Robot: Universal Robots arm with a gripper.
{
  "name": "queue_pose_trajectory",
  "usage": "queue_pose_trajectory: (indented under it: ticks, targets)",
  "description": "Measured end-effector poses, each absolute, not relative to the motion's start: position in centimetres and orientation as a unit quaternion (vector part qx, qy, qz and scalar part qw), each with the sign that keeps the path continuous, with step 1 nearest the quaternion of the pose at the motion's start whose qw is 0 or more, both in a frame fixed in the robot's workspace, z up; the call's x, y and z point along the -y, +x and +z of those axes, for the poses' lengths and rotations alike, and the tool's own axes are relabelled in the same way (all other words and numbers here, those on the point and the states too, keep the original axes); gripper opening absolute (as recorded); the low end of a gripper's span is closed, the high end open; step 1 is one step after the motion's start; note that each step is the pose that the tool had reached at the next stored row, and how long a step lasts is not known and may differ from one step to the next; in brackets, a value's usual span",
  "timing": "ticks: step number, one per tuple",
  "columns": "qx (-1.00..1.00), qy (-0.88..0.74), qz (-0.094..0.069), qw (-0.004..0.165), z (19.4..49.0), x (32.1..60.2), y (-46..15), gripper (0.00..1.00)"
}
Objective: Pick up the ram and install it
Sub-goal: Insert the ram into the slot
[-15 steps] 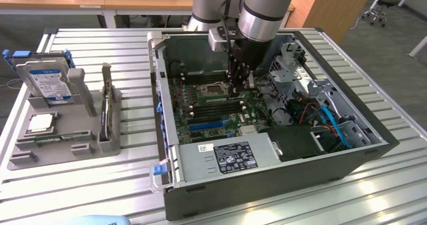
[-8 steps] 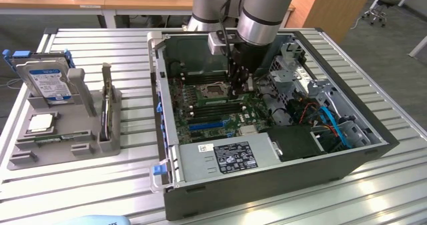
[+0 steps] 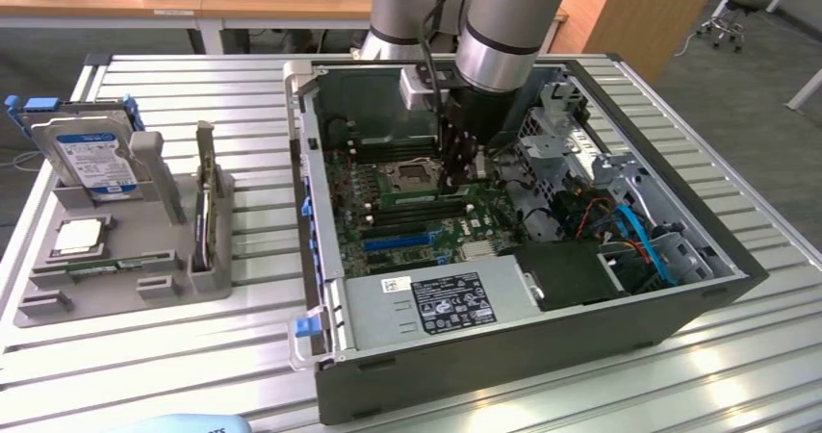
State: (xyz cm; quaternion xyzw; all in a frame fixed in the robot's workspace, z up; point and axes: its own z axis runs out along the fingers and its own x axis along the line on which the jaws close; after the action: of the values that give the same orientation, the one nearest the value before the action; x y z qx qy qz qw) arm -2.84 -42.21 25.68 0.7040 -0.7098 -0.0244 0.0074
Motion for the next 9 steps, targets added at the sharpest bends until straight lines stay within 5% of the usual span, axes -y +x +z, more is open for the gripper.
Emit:
queue_pose_trajectory:
  ticks: [9]
  targets:
    - [0.710, 0.704, -0.024, 0.007, 25.63, 41.96, -2.84, 0.11]
